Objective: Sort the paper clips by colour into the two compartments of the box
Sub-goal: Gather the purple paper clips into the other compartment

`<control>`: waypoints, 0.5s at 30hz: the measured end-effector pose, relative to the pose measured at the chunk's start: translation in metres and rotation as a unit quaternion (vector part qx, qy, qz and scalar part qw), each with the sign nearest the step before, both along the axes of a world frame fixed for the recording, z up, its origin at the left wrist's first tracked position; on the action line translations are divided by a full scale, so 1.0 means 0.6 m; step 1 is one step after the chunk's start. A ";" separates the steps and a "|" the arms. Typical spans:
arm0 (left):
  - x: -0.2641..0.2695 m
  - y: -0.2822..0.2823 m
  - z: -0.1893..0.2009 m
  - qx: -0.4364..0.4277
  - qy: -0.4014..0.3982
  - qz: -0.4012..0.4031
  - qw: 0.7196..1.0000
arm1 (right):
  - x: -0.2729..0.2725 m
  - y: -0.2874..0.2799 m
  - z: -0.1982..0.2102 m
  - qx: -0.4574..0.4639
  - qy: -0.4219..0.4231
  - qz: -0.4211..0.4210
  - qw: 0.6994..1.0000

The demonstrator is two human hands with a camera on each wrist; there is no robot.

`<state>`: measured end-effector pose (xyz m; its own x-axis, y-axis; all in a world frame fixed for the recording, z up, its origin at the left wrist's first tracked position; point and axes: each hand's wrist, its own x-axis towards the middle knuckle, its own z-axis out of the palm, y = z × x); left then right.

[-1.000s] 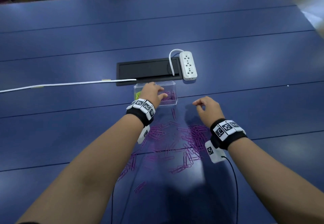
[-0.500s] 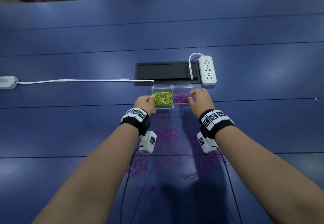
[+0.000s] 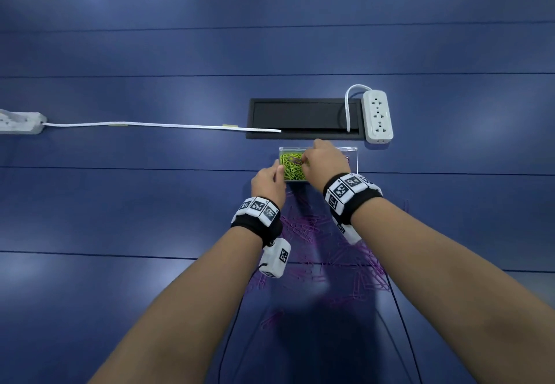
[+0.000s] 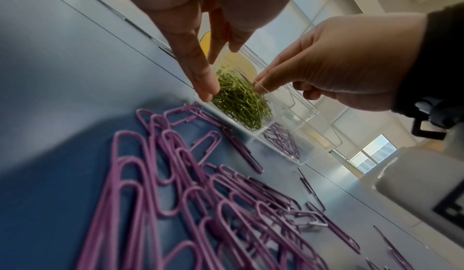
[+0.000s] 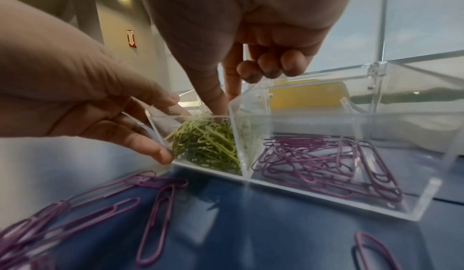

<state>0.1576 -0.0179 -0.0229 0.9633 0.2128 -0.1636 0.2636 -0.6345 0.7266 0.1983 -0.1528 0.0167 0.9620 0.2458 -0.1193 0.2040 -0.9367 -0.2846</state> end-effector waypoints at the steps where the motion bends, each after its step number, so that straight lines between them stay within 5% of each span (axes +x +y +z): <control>1: -0.002 0.000 -0.001 0.001 -0.001 0.001 1.000 | -0.002 0.002 -0.003 -0.013 -0.004 0.003 1.000; 15: -0.002 -0.004 -0.017 -0.001 -0.006 0.019 1.000 | -0.008 -0.007 0.007 0.040 -0.006 -0.010 0.999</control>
